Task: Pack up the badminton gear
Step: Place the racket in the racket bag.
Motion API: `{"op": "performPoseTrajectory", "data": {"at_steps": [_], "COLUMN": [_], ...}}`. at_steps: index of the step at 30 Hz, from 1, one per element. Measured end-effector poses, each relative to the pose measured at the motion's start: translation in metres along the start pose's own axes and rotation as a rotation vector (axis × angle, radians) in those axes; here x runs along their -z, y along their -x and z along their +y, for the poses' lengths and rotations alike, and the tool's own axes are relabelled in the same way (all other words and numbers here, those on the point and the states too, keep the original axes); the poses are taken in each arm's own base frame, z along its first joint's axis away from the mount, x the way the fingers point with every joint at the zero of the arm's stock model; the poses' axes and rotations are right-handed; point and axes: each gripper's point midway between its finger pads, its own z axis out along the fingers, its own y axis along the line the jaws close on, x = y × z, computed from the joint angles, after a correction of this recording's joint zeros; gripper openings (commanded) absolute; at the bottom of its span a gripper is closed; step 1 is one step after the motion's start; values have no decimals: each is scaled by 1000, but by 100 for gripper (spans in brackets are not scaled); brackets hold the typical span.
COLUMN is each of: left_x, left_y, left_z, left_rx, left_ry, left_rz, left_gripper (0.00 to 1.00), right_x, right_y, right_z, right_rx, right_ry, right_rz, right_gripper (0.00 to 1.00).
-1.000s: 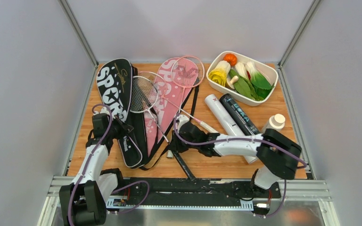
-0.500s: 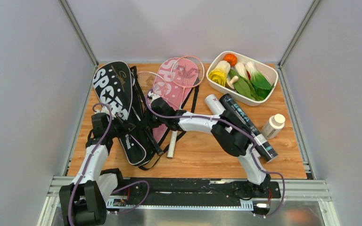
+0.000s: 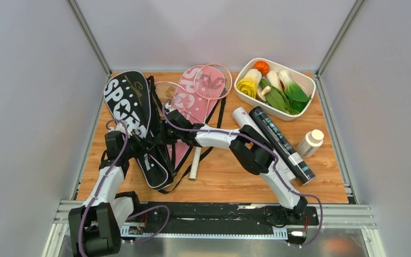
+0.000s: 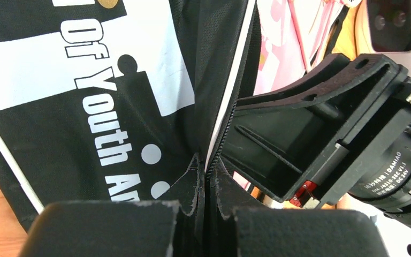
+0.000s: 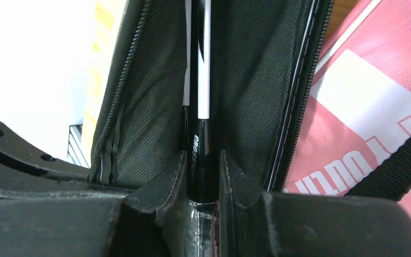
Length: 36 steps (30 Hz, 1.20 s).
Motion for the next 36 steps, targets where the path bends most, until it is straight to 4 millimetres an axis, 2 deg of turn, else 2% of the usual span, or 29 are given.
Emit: {"op": "performPoseTrajectory", "data": {"at_steps": [6,24,36], "left_x": [-2,3,2], "left_y": [-3,-3,5], "left_z": [3,5,6], "left_rx": [9,-27,-29], "left_ry": [-10,4,7], "left_rz": [-14,-27,-73], "left_gripper": [0,0,0], "right_x": [-5,1,-22], "right_y": [2,9,5], "right_z": [-7,-1,0], "right_rx": [-108,-267,-454], "right_ry": [-10,66,101], "right_rz": [2,58,80], "right_gripper": [2,3,7]}}
